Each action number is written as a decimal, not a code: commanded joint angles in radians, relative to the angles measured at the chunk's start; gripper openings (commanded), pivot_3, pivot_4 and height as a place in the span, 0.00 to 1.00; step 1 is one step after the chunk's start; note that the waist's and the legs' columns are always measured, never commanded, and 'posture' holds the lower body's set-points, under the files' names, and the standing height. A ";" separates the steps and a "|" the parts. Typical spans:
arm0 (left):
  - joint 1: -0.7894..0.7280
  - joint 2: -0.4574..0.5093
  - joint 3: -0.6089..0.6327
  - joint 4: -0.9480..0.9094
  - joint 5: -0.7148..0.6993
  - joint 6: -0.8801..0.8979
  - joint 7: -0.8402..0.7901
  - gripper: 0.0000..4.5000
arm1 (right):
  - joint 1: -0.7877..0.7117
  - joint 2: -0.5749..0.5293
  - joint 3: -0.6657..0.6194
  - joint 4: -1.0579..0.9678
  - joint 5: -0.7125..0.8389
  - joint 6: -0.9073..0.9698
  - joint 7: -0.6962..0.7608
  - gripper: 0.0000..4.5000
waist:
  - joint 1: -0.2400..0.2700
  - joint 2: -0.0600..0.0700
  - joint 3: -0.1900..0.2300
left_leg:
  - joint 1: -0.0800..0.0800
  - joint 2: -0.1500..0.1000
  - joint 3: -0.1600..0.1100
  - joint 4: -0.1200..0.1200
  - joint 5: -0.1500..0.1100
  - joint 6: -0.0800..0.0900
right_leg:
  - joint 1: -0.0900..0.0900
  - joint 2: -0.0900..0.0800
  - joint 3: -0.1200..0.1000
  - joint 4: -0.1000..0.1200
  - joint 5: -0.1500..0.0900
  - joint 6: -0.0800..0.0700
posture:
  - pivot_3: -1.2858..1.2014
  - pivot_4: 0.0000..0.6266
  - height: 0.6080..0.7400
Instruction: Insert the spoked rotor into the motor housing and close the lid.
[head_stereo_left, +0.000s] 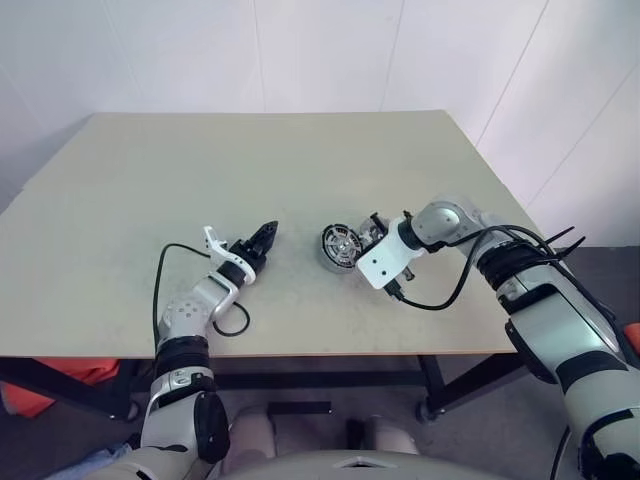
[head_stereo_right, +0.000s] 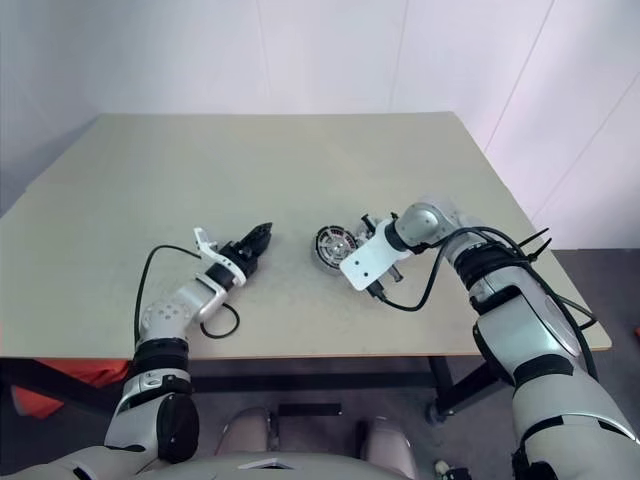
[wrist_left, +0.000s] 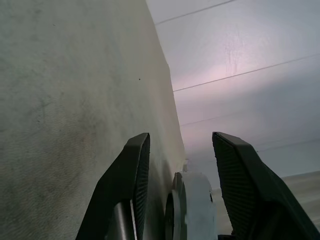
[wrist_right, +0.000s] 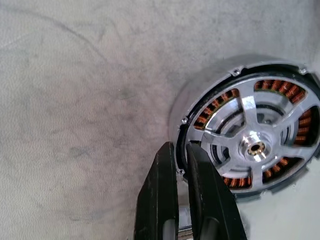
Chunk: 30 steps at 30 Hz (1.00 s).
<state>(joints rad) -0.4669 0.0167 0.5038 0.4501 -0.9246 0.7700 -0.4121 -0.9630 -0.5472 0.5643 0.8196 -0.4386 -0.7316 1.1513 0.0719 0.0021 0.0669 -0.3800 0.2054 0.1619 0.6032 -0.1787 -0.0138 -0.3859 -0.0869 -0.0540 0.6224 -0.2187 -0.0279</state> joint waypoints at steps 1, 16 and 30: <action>-0.017 0.002 -0.011 -0.032 -0.010 -0.005 -0.008 0.47 | 0.002 0.019 -0.039 -0.069 0.051 0.068 0.005 0.00 | -0.003 0.000 0.000 | 0.000 0.000 0.000 0.000 0.000 0.000 | 0.000 0.000 0.000 0.000 0.000 0.000 | 0.52 0.00 1.00; -0.003 -0.001 -0.009 -0.044 -0.008 -0.014 -0.003 0.47 | 0.044 0.134 -0.083 -0.257 0.159 0.458 0.094 0.00 | -0.002 0.000 0.000 | -0.004 0.001 0.000 -0.002 0.000 0.000 | -0.005 0.001 0.000 -0.001 0.000 0.000 | 0.52 0.00 1.00; 0.002 0.003 -0.021 -0.051 -0.001 -0.015 -0.010 0.47 | 0.092 0.152 -0.217 -0.487 0.304 0.839 0.061 0.84 | 0.001 -0.001 0.001 | -0.003 0.000 0.000 -0.003 0.000 -0.001 | -0.004 0.000 0.000 -0.001 0.000 0.000 | 0.52 0.00 1.00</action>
<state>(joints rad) -0.4580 0.0139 0.5001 0.4342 -0.9213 0.7588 -0.4096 -0.8741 -0.3876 0.4112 0.4260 -0.1961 0.0134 1.2162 0.0733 0.0014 0.0676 -0.3834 0.2055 0.1622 0.5997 -0.1782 -0.0148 -0.3897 -0.0866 -0.0537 0.6209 -0.2187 -0.0280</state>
